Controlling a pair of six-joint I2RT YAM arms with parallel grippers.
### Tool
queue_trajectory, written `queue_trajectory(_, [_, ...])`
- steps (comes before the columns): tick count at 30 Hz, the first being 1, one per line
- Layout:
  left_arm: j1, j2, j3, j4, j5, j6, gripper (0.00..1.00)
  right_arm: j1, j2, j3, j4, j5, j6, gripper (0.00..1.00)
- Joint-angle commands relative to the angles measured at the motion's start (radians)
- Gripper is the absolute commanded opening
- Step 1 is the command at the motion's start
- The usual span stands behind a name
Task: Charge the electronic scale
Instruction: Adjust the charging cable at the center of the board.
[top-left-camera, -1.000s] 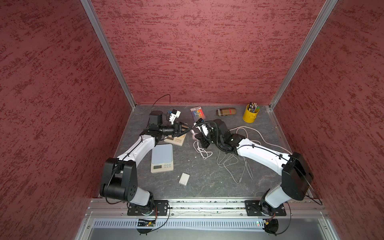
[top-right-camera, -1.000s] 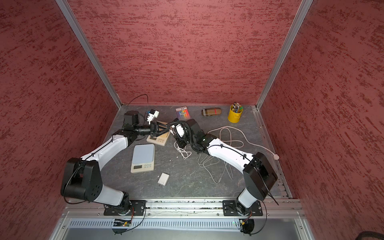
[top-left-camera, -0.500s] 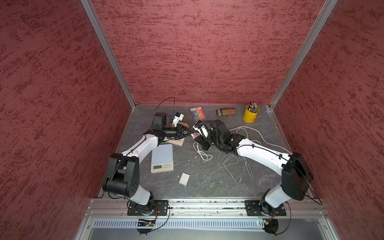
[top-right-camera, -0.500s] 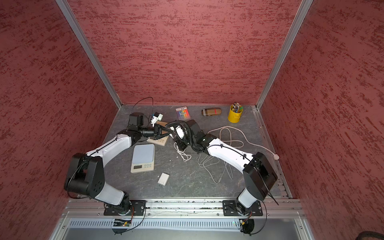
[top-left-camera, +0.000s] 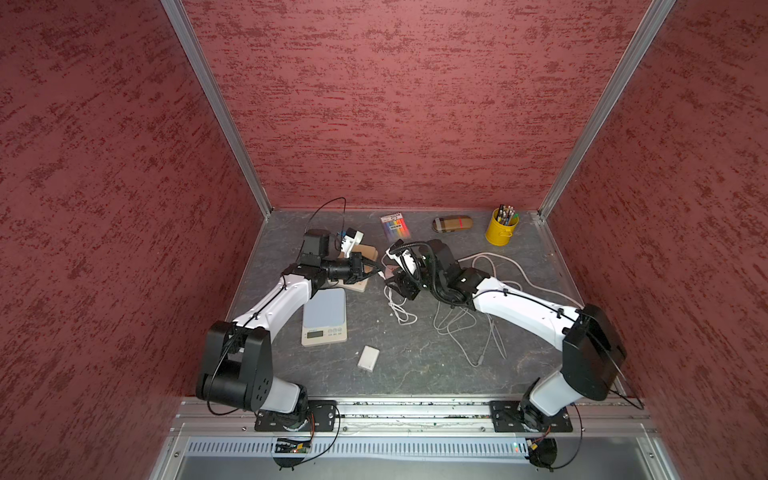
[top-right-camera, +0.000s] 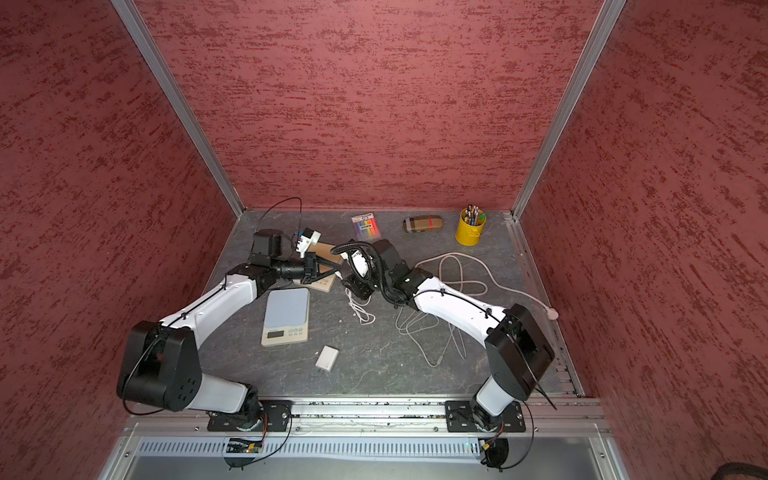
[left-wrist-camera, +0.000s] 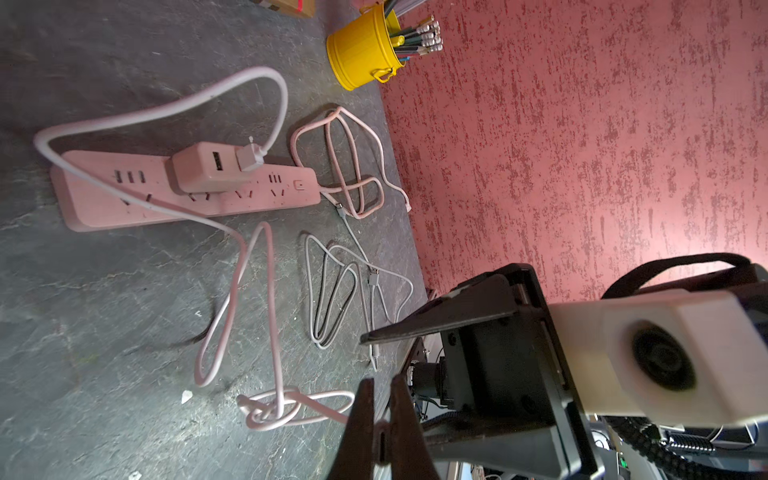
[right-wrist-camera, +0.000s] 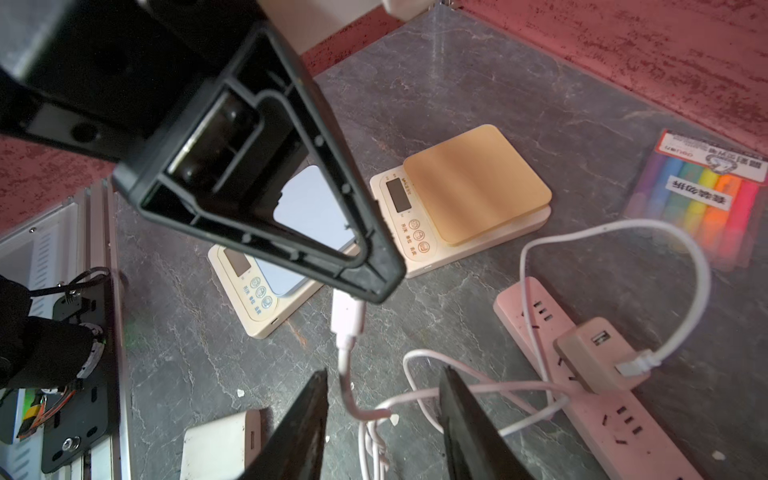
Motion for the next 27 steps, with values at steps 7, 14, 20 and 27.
queue_trajectory(7, [0.007,-0.032,-0.038,0.071,-0.012,-0.102,0.0,0.029,0.018,0.042,0.037,0.041,-0.012,0.43])
queue_trajectory(14, [0.009,-0.034,-0.063,0.135,-0.008,-0.156,0.0,0.041,0.047,0.066,0.038,0.028,-0.02,0.38])
queue_trajectory(20, [0.008,-0.035,-0.062,0.143,-0.004,-0.166,0.0,0.044,0.069,0.08,0.041,0.033,-0.026,0.19])
queue_trajectory(27, [0.03,-0.029,-0.044,0.083,0.007,-0.108,0.1,0.044,0.086,0.11,0.038,0.05,-0.033,0.0])
